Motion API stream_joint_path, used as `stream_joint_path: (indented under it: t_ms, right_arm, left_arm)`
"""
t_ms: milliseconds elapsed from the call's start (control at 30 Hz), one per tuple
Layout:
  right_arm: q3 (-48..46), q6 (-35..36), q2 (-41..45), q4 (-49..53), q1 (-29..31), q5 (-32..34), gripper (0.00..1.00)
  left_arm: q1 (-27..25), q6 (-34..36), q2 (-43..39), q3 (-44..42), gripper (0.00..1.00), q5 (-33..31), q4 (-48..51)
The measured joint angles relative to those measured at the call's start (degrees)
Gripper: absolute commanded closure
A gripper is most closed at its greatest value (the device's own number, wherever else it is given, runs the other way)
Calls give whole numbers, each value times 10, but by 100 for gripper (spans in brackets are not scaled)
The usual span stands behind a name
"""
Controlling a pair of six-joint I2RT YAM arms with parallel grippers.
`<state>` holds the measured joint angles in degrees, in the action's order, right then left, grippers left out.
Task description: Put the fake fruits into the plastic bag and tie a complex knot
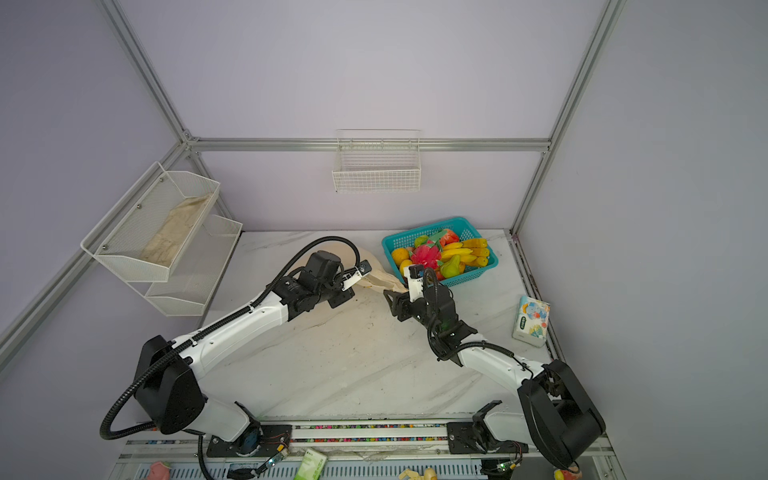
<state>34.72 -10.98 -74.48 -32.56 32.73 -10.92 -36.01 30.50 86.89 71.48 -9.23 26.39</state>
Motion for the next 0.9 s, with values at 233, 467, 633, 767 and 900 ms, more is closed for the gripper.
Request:
stream_joint_path:
  t_ms: [233,467,633,767,900]
  right_arm:
    - [35,13,-12,-12,1,22,99]
    - [51,21,-12,-10,1,24,100]
    - [59,27,-12,1,1,18,100]
    - [72,31,-12,16,1,4,100]
    - [86,35,-16,30,1,-7,100]
  left_arm:
    - [0,-14,-38,-35,89,46,-22]
    - [0,-32,-114,-57,50,131,-54]
    - [0,-54,-142,-57,39,196,-85]
    - [0,-79,-160,-56,35,222,-108]
    - [0,-100,-166,-55,26,229,-119]
